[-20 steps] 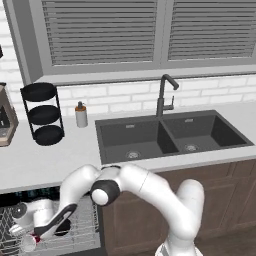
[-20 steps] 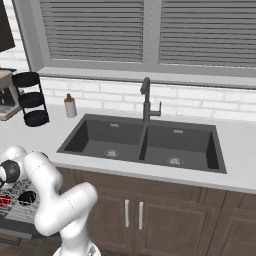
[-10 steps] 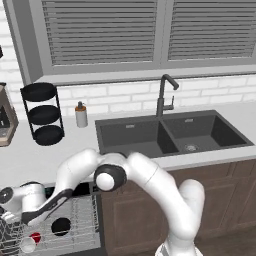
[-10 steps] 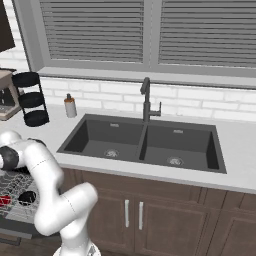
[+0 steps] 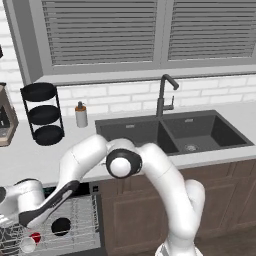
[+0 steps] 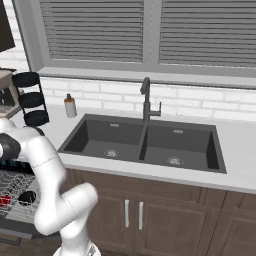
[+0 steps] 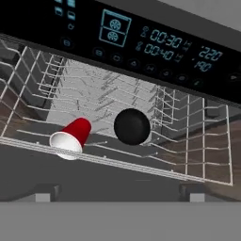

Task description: Pick up the cup and bowl from the counter, place them in the dishwasher, and close the dishwasher door.

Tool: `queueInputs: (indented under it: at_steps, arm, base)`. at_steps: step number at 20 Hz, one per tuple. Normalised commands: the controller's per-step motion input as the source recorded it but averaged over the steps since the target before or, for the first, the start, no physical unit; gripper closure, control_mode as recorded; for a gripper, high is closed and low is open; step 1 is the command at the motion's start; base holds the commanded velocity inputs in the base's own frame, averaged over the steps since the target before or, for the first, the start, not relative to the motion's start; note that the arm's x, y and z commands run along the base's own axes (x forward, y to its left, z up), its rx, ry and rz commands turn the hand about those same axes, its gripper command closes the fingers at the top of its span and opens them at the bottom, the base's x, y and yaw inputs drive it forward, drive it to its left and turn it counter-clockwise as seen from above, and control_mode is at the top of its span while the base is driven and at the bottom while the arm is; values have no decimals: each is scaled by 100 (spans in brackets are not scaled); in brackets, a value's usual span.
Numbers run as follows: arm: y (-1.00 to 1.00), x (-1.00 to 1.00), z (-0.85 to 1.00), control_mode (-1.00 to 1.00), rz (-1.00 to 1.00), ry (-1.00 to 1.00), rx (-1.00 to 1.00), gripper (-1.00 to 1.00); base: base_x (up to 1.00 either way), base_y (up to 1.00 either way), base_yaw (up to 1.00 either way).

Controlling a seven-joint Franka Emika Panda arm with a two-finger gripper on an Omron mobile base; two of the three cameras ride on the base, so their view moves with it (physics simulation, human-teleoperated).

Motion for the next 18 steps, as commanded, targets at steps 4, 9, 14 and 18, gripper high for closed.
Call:
queueInputs:
  at_steps: [4, 9, 14, 18]
  arm:
    - [-8, -83, 4, -100, -1, -11, 9, -100]
    - [-11, -47, 0, -100, 0, -3, 5, -100]
    - [-11, -46, 0, -100, 0, -1, 4, -100]
    - [0, -57, 0, -100, 0, -7, 3, -100]
  base:
    - [0, 0, 0]
    - [0, 0, 0]
    - [0, 0, 0]
    - [0, 0, 0]
